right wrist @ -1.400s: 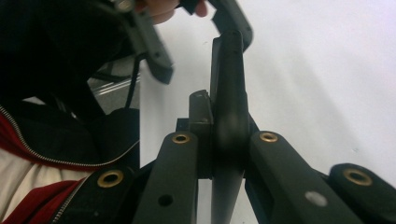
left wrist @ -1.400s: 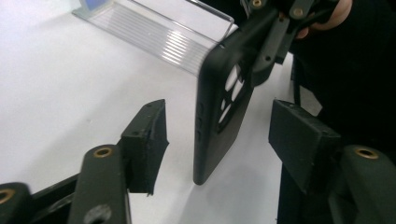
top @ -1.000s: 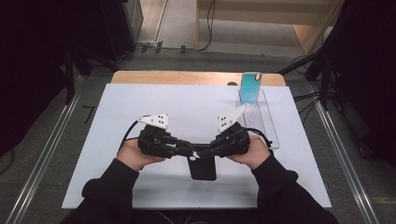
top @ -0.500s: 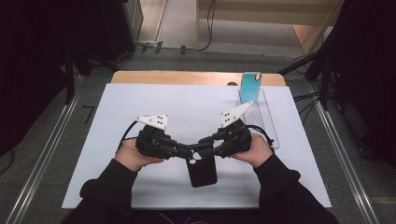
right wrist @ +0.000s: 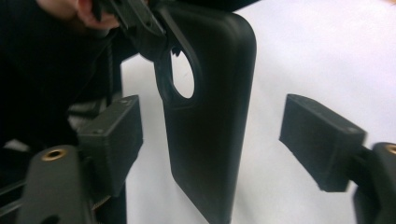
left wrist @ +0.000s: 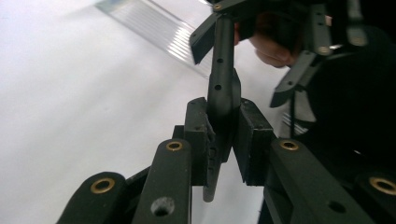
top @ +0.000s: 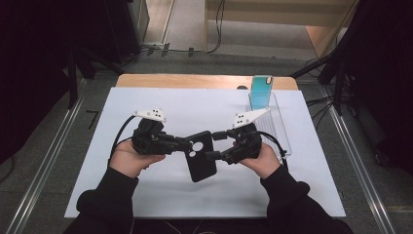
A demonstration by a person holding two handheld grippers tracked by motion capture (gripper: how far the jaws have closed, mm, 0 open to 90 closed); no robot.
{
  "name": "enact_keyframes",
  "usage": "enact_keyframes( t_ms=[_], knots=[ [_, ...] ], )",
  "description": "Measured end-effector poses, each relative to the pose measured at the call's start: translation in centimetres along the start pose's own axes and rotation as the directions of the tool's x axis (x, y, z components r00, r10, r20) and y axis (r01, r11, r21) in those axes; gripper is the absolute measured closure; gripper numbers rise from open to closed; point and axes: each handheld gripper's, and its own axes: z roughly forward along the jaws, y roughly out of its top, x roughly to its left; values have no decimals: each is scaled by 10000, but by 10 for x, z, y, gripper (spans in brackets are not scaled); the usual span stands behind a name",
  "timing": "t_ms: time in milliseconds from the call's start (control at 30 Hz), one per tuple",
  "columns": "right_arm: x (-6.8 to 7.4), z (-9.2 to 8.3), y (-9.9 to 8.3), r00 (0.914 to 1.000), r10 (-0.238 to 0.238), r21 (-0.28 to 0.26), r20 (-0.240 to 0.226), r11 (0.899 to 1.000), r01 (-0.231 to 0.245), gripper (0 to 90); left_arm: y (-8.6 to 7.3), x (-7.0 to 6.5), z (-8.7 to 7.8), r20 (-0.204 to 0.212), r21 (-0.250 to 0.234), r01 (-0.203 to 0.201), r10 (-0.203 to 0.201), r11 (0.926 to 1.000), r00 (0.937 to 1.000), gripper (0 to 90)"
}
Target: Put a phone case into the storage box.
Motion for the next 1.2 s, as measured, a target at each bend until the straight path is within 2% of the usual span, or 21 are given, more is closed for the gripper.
enact_keyframes(
  t_ms=[67,133,200,367,500,600,733,833,867,1067,1167,1200],
  knots=[
    [0,1,-1,9991,-137,-483,405,9987,156,86,1,-1,0,-312,-37,179,-180,9998,9994,773],
    [0,3,-3,9970,215,-635,744,9978,-167,0,1,-2,2,-625,-112,328,-334,9994,9975,773],
    [1,6,-4,9949,278,-619,965,9978,-219,0,2,-3,3,-900,-137,459,-469,9989,9948,773],
    [7,12,-6,9882,656,-833,1387,9950,-543,0,3,-4,5,-1274,-359,928,-967,9950,9871,773],
    [13,18,-5,9785,831,-1020,1888,9927,-646,0,4,-6,9,-1398,-360,1152,-1191,9927,9830,771],
    [18,25,-5,9657,941,-994,2420,9925,-719,0,5,-8,10,-1632,-399,1308,-1356,9906,9772,772],
    [23,36,-6,9475,1067,-987,3013,9919,-803,0,5,-10,12,-1788,-487,1593,-1656,9860,9699,772],
    [24,42,-6,9411,1246,-1036,3143,9899,-965,0,5,-10,13,-1844,-529,1754,-1822,9831,9658,772],
    [25,44,-6,9364,1252,-997,3280,9902,-975,0,5,-11,14,-1865,-539,1827,-1896,9817,9640,772],
    [26,57,-5,9253,1322,-973,3554,9898,-1041,0,5,-14,17,-1870,-605,1879,-1960,9803,9626,771],
    [27,60,-4,9170,1389,-1046,3739,9887,-1071,0,6,-16,19,-1774,-561,1843,-1915,9813,9653,771],
    [27,60,-4,9149,1426,-1107,3776,9879,-1082,67,6,-17,19,-1744,-612,1838,-1918,9811,9658,771]
  ],
)
